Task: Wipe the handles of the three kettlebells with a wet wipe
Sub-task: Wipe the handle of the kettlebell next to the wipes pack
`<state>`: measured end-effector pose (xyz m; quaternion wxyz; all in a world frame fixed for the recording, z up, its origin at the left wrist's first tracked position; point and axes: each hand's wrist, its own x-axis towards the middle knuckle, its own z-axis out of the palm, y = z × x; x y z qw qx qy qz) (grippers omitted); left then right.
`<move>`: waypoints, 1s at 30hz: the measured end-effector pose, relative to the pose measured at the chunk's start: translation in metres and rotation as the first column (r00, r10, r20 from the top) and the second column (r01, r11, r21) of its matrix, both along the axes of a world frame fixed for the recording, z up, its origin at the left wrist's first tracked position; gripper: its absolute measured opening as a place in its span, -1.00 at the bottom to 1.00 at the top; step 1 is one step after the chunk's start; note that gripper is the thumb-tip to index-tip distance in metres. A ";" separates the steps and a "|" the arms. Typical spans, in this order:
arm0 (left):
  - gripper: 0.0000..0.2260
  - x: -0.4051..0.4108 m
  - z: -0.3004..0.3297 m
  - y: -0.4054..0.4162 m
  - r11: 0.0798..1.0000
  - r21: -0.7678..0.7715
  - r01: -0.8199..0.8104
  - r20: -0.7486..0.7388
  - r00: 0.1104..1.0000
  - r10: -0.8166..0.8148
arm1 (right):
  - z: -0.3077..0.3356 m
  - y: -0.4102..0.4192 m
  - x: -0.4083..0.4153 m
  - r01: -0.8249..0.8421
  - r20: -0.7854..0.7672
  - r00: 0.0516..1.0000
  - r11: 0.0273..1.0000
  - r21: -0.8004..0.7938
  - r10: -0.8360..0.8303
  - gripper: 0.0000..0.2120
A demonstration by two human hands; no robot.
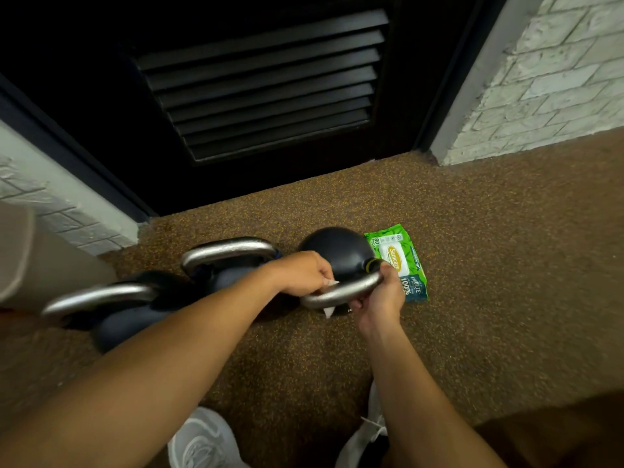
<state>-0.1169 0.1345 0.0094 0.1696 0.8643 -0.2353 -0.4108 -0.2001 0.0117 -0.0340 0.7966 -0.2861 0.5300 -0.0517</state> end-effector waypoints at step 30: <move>-0.75 -0.059 -0.045 -0.018 0.390 -0.641 -0.661 0.193 0.352 0.916 | -0.002 -0.017 0.089 -0.130 -0.085 0.989 0.987 -0.098 0.122 -0.75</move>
